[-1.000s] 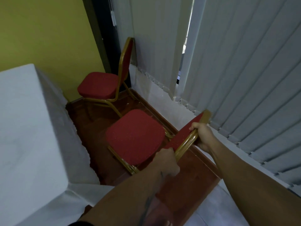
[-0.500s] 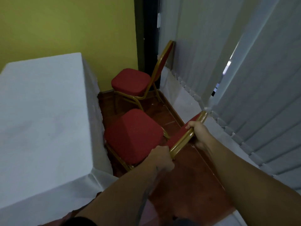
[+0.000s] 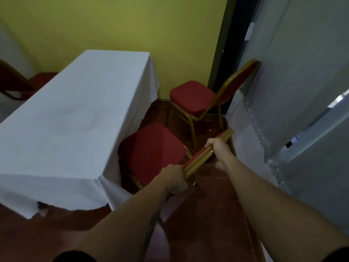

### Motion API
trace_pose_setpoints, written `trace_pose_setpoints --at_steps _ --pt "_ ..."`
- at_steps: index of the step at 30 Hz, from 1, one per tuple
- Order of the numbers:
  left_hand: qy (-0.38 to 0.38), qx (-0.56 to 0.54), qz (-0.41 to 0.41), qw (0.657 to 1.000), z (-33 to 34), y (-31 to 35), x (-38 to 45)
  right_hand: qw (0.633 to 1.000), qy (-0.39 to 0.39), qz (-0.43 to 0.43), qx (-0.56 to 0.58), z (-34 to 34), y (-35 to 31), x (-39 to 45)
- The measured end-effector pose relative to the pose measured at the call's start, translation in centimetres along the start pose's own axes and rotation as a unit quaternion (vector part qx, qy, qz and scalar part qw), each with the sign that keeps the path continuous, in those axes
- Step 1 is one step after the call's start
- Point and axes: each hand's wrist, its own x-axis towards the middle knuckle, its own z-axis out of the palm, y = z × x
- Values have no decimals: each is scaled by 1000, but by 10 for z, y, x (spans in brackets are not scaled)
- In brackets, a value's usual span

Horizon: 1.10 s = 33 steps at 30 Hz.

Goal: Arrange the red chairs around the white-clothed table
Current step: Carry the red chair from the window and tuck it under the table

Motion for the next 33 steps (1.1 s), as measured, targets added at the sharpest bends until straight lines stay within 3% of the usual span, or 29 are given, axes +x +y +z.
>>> trace_pose_setpoints --at_steps 7,21,33 --pt "28 -32 -66 997 -6 6 19 997 -35 8 -68 18 -29 24" --pt "64 -57 -106 991 -51 -13 75 989 -56 3 -137 73 -83 83" --pt "117 -126 -236 956 -99 -12 114 964 -195 -13 -182 129 -129 157"
